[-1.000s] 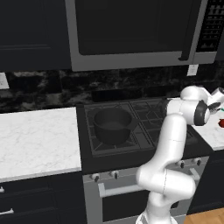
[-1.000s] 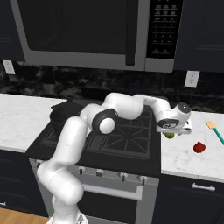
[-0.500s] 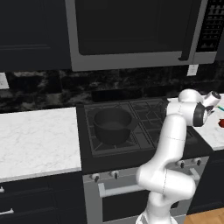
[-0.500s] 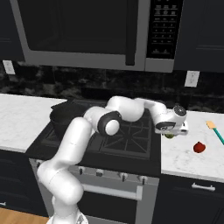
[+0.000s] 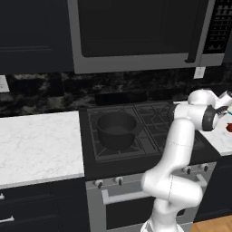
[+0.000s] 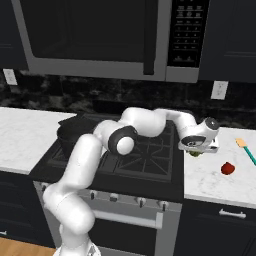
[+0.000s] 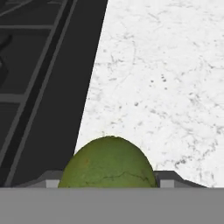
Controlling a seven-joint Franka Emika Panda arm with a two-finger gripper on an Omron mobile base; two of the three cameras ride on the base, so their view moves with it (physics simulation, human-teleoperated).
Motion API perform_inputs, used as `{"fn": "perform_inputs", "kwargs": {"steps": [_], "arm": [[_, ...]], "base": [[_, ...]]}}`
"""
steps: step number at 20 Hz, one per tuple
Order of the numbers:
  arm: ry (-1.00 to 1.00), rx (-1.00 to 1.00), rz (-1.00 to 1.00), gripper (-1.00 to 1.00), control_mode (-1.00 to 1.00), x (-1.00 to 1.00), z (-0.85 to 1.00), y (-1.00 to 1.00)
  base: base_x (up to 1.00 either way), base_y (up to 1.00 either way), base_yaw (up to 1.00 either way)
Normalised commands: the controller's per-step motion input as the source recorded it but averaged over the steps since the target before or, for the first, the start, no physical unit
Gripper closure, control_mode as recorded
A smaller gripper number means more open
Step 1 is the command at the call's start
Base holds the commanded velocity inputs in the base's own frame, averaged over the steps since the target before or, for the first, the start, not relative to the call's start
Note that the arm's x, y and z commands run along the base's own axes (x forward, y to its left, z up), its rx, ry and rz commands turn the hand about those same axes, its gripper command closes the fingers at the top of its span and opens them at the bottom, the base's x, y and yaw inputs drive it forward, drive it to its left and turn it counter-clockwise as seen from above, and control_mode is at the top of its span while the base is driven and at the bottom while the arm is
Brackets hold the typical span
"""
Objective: Put the lime and bell pepper in the pot. Retrieve the spatula and lightly stir the vegetables in the pot.
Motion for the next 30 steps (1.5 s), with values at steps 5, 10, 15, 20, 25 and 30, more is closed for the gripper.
{"fn": "perform_inputs", "kwargs": {"steps": [5,10,15,20,25,30], "arm": [[-0.08,0.00,0.00,1.00,-1.00,-1.00,0.72,0.80],[0.00,0.01,0.02,1.00,-1.00,-0.91,0.83,0.99],[0.01,0.06,0.04,1.00,-1.00,-0.49,0.75,0.81],[0.00,0.13,0.05,1.00,-1.00,-0.42,0.61,0.55],[0.00,0.18,0.09,1.00,-1.00,-0.39,0.54,0.55],[0.04,0.21,0.11,1.00,-1.00,-0.38,0.66,0.57]], "base": [[0.00,0.00,0.00],[0.00,0.00,0.00],[0.00,0.00,0.00],[0.00,0.00,0.00],[0.00,0.00,0.00],[0.00,0.00,0.00]]}}
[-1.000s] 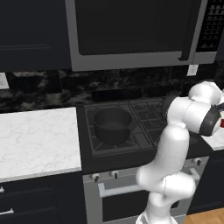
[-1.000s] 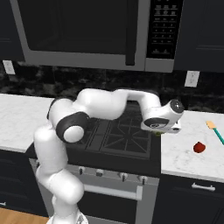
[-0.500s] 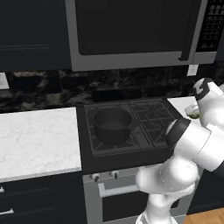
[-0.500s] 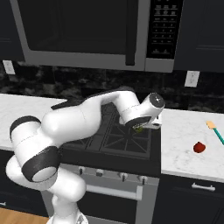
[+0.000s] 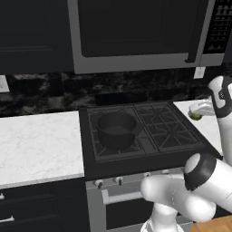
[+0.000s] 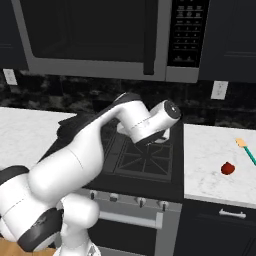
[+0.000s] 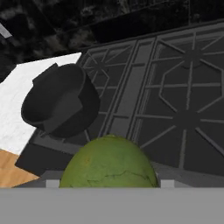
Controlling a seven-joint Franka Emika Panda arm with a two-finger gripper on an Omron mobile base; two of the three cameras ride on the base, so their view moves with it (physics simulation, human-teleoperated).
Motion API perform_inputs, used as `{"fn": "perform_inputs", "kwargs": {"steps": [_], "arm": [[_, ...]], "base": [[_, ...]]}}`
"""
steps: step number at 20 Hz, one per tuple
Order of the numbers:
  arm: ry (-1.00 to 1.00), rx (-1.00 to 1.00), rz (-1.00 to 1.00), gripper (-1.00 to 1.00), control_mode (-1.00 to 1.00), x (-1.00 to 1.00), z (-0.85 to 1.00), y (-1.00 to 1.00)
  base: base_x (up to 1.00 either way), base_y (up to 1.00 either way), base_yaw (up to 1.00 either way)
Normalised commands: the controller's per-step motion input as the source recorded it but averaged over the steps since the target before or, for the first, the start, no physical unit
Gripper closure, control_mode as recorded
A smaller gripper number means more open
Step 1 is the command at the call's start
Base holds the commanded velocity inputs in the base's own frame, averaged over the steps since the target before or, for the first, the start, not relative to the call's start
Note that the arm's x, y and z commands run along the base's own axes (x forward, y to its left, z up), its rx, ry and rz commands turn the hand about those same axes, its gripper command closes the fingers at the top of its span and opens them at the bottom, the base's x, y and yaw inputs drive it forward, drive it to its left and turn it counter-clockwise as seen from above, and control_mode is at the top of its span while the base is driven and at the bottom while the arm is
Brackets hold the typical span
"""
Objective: Put the lime and bell pepper in the pot. Retrieve the spatula and lightly stir the vegetables in the pot.
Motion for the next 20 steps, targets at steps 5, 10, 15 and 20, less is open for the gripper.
{"fn": "perform_inputs", "kwargs": {"steps": [5,10,15,20], "arm": [[0.05,0.12,0.09,1.00,-1.00,-0.31,0.56,0.77],[0.00,-0.03,0.03,1.00,-1.00,-0.24,0.03,0.97],[-0.02,-0.31,0.00,1.00,-1.00,-0.03,0.00,1.00],[0.00,-0.31,-0.03,1.00,-1.00,-0.01,0.05,0.90]], "base": [[0.00,0.00,0.00],[0.00,0.00,0.00],[0.00,0.00,0.00],[0.00,0.00,0.00]]}}
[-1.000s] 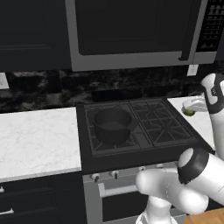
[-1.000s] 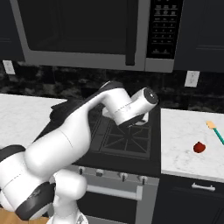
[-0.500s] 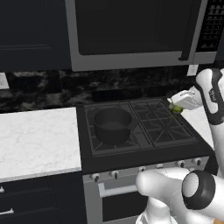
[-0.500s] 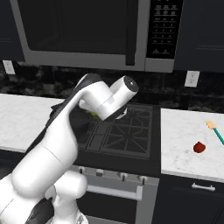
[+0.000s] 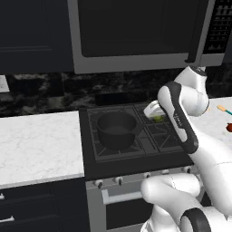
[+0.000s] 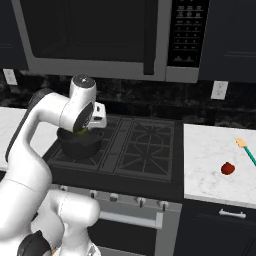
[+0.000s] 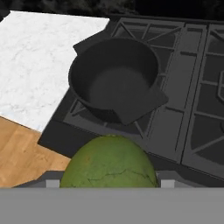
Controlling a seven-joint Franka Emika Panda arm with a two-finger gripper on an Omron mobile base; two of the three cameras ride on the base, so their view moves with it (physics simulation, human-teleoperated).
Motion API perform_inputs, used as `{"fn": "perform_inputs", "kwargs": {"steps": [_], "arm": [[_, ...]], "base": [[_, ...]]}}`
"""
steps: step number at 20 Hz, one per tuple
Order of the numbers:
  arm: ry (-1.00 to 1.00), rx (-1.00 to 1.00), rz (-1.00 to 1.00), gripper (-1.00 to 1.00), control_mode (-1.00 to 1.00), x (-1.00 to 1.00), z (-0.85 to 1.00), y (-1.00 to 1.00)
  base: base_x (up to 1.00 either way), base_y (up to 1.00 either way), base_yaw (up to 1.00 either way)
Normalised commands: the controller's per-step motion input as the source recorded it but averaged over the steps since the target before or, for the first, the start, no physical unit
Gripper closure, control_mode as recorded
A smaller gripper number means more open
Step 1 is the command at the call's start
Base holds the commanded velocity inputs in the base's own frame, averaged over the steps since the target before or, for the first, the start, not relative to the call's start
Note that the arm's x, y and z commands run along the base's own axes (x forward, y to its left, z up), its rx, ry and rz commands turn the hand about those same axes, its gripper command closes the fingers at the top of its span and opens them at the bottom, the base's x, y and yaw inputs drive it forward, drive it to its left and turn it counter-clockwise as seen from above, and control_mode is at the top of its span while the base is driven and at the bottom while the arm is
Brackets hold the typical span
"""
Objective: Put the lime and bell pepper in the pot. Retrieve the spatula and lightly stir the vegetables in the pot.
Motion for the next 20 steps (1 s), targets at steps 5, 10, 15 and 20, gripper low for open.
{"fn": "perform_inputs", "kwargs": {"steps": [5,10,15,20], "arm": [[0.06,-0.13,-0.04,1.00,-1.00,0.07,0.03,0.67],[0.04,-0.01,0.00,1.00,-1.00,0.27,-0.01,0.40],[0.00,0.00,0.00,1.00,-1.00,0.34,-0.26,0.32],[0.00,0.00,0.00,1.00,-1.00,0.42,-0.39,0.23]], "base": [[0.00,0.00,0.00],[0.00,0.00,0.00],[0.00,0.00,0.00],[0.00,0.00,0.00]]}}
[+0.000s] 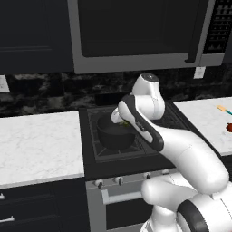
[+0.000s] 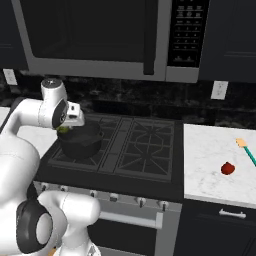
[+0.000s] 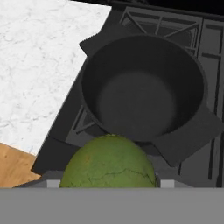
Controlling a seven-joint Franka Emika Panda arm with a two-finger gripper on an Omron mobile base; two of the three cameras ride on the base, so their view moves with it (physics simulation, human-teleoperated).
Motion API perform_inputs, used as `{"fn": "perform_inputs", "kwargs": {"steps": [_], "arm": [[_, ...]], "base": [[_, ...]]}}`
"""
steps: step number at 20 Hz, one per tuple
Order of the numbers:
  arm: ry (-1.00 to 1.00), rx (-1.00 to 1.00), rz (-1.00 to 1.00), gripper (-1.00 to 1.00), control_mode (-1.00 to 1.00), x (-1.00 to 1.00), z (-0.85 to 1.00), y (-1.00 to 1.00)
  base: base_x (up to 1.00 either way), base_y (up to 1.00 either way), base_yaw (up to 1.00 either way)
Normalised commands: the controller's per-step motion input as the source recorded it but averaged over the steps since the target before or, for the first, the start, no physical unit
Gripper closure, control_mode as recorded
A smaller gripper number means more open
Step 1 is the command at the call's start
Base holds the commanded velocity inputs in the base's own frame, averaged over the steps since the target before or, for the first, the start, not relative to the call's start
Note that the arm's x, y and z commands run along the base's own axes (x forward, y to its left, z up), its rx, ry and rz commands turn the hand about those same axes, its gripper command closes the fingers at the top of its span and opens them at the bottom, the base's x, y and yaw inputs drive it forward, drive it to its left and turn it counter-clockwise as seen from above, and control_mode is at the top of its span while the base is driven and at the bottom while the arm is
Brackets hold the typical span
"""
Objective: Put the lime and bell pepper in the pot. Retrieve the spatula and lightly stir the vegetables in the pot.
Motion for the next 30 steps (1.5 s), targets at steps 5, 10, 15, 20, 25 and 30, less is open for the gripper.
{"fn": "perform_inputs", "kwargs": {"steps": [5,10,15,20,25,30], "arm": [[0.00,0.00,0.00,1.00,-1.00,0.51,-0.19,0.05],[0.00,0.00,0.00,1.00,-1.00,0.44,-0.13,0.04],[0.00,-0.02,0.00,1.00,-1.00,0.37,-0.20,0.02],[0.00,-0.04,0.00,1.00,-1.00,0.30,-0.27,0.07],[0.00,-0.03,0.00,1.00,-1.00,0.19,-0.28,0.01],[0.01,-0.02,0.00,1.00,-1.00,0.17,-0.26,0.00]], "base": [[0.00,0.00,0.00],[0.00,0.00,0.00],[0.00,0.00,0.00],[0.00,0.00,0.00],[0.00,0.00,0.00],[0.00,0.00,0.00]]}}
